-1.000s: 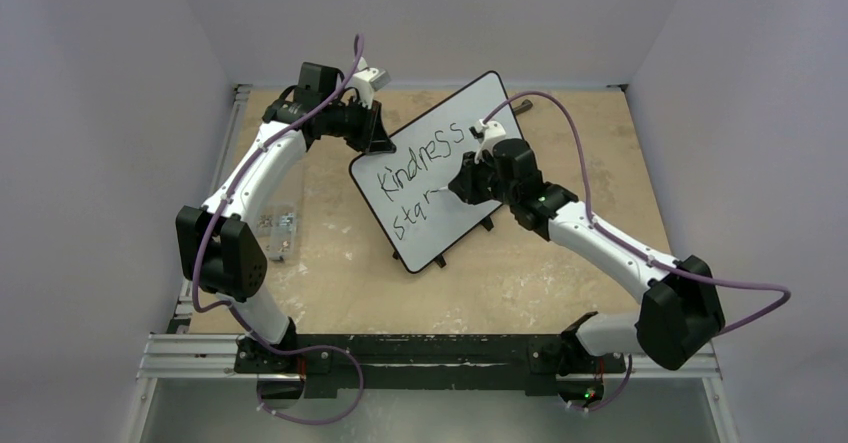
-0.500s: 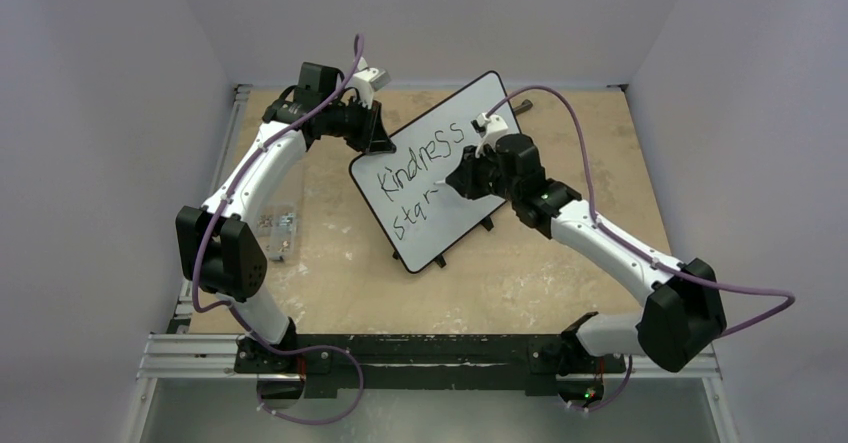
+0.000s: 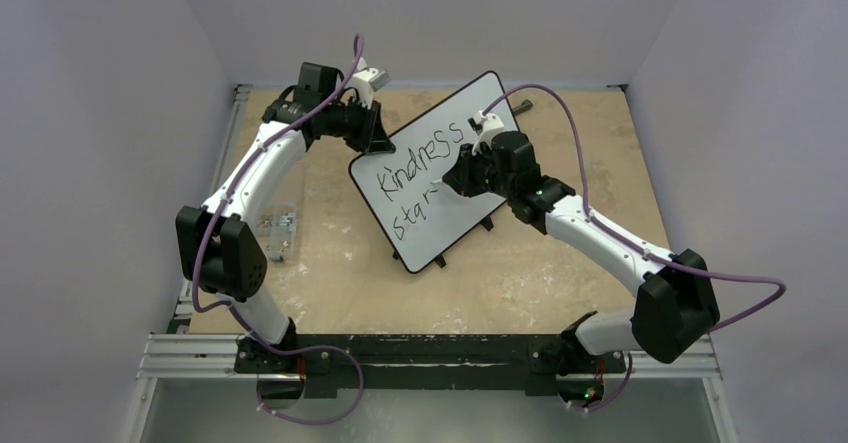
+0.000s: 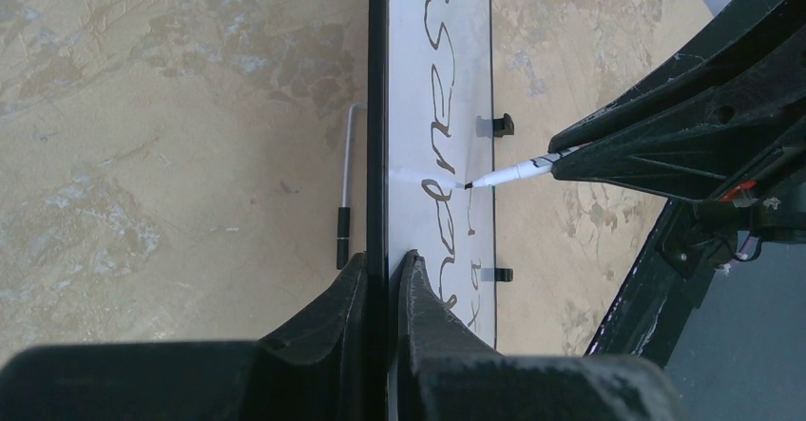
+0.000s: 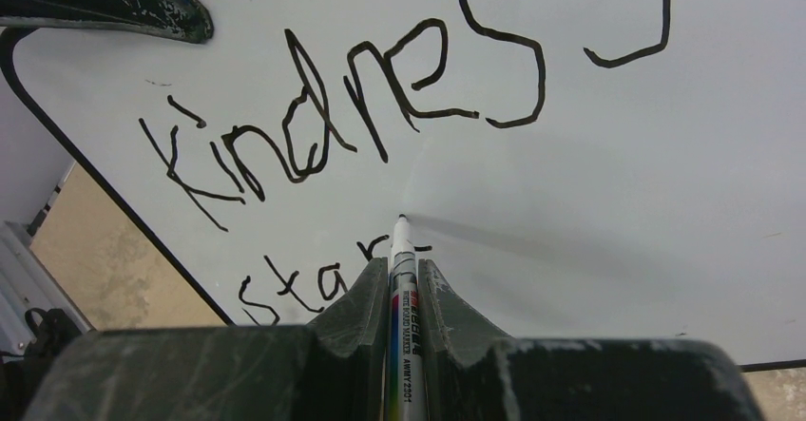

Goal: Write a sentence on the whiteboard

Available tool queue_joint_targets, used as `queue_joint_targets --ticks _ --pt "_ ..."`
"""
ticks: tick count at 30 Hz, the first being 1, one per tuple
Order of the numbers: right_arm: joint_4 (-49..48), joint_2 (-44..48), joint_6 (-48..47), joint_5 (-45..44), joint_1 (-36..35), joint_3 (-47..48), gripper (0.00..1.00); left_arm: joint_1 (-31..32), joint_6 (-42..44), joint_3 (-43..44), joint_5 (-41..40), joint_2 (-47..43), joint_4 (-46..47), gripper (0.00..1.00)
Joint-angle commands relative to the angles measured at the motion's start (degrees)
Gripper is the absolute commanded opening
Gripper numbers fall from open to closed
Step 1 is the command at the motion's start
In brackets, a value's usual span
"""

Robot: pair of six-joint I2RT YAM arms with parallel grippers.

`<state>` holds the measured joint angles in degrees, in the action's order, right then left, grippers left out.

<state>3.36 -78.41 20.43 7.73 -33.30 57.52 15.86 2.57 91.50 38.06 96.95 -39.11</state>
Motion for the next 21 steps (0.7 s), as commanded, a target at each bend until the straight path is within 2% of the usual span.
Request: queue_joint_targets --ticks 1,21 --pt "-2.91 -0.24 0.49 0.8 0.15 0.19 0.0 0.75 7.15 -0.1 -8.31 -0.35 -4.13 0.0" --pt "-2.22 4.62 0.76 -0.87 0.08 -8.53 0.0 0.75 7.09 -0.1 -8.18 -0.44 -4.16 0.0"
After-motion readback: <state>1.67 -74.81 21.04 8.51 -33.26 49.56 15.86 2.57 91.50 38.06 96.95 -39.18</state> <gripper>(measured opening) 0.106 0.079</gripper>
